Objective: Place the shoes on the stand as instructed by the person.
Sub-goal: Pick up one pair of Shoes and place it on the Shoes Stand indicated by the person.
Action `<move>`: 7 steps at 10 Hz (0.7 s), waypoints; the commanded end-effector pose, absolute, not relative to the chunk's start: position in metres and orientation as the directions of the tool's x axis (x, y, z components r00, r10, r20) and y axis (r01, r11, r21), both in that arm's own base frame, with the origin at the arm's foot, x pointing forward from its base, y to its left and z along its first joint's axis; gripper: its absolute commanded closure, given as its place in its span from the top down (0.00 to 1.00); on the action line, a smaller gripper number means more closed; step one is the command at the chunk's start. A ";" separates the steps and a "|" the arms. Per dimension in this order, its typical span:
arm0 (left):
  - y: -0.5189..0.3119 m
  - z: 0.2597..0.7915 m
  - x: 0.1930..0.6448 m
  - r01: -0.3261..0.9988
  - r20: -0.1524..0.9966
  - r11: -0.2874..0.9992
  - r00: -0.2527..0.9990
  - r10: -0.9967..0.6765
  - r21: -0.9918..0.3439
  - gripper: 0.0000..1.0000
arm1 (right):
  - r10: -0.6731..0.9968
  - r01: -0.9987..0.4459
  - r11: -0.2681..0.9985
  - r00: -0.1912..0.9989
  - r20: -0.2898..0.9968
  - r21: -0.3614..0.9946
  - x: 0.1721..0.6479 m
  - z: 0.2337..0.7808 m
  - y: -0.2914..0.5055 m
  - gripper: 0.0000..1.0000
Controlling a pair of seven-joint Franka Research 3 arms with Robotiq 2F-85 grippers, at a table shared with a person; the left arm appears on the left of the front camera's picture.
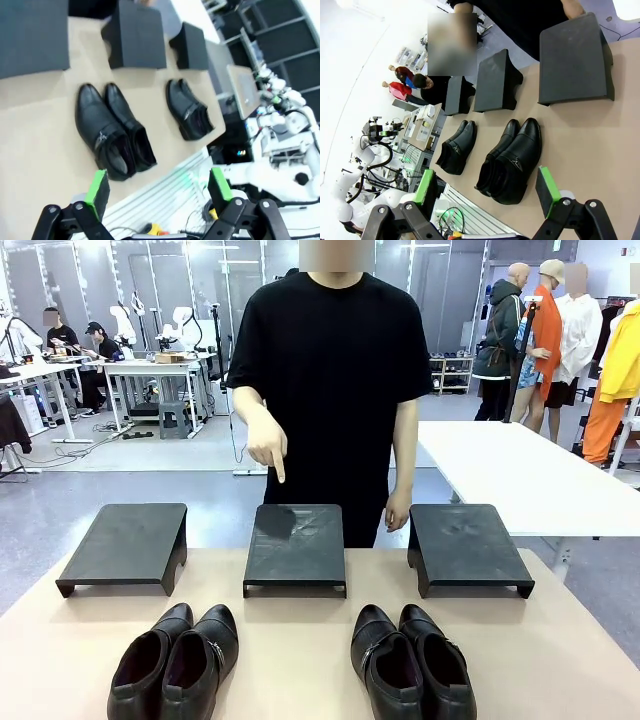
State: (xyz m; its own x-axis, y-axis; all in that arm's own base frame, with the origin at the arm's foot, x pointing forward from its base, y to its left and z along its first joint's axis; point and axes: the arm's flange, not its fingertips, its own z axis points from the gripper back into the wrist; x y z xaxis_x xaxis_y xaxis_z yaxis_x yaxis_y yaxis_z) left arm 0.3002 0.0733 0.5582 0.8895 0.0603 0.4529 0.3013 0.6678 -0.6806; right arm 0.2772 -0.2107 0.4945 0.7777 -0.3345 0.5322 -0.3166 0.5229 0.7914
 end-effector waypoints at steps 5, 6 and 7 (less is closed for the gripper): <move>-0.044 0.548 0.290 0.241 0.258 0.857 0.957 -0.132 -0.456 1.00 | -0.334 -0.329 0.520 0.771 0.542 0.788 0.277 0.495 -0.211 1.00; -0.064 0.536 0.295 0.237 0.238 0.883 0.960 -0.149 -0.404 1.00 | -0.334 -0.329 0.520 0.771 0.542 0.788 0.277 0.495 -0.211 1.00; -0.083 0.523 0.297 0.229 0.227 0.900 0.962 -0.151 -0.371 1.00 | -0.334 -0.329 0.520 0.771 0.542 0.788 0.277 0.495 -0.211 1.00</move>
State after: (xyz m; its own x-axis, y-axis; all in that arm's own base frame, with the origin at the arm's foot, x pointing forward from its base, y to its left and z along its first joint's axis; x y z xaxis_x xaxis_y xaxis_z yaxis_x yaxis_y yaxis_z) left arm 0.2883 -0.0712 0.5332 0.9571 -0.1601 0.2414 0.2523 0.8703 -0.4229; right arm 0.2772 -0.2107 0.4946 0.7781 -0.3341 0.5319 -0.3159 0.5238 0.7911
